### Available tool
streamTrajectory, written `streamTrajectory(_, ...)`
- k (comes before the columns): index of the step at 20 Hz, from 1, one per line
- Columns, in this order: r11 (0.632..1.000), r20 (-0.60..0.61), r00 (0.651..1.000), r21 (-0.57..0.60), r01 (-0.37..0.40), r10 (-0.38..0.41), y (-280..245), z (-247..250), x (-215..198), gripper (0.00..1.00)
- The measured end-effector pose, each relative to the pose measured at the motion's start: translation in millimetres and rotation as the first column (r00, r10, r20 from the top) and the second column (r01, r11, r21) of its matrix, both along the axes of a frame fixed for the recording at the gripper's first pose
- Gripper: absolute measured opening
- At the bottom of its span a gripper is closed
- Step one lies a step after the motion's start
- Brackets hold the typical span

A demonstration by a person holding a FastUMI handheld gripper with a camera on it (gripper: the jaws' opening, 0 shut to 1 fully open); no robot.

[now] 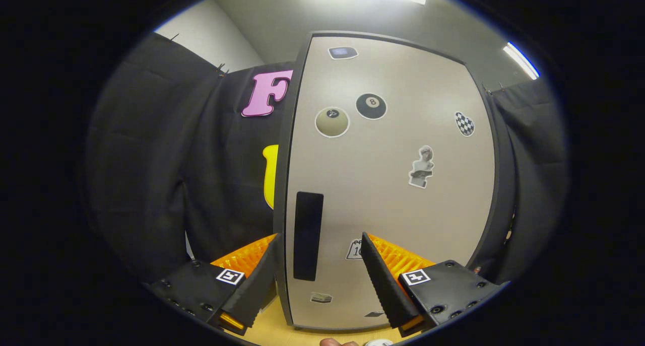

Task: Open the shoe cabinet door, grab the shoes and put them into the shoe cabinet, then close the shoe cabinet door.

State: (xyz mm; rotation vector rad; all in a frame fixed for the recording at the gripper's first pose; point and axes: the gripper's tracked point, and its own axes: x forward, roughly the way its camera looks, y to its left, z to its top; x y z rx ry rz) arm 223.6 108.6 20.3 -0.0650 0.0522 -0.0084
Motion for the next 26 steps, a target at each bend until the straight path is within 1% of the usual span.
streamTrajectory(4,0.999,-0.062,0.998,0.024,0.022,-0.020,3,-14,23,0.98)
streamTrajectory(6,0.999,-0.091,0.996,0.040,0.014,-0.011,5,-18,28,0.97)
streamTrajectory(8,0.999,-0.098,0.995,0.032,0.039,-0.036,2,-18,29,0.94)
streamTrajectory(9,0.999,-0.107,0.994,0.039,0.036,-0.032,4,-19,30,0.85)
streamTrajectory(12,0.995,-0.190,0.982,0.096,0.018,0.001,17,-33,31,0.58)
streamTrajectory(14,0.993,-0.226,0.974,0.110,0.031,-0.005,18,-38,32,0.41)
streamTrajectory(17,0.995,-0.228,0.973,0.089,0.046,-0.024,18,-36,32,0.35)
streamTrajectory(19,0.996,-0.223,0.974,0.072,0.052,-0.035,18,-38,33,0.28)
streamTrajectory(20,0.995,-0.222,0.975,0.082,0.049,-0.030,18,-38,33,0.27)
streamTrajectory(22,0.995,-0.219,0.976,0.098,0.032,-0.010,19,-38,32,0.19)
streamTrajectory(26,0.996,-0.223,0.974,0.085,-0.012,0.031,19,-38,25,0.11)
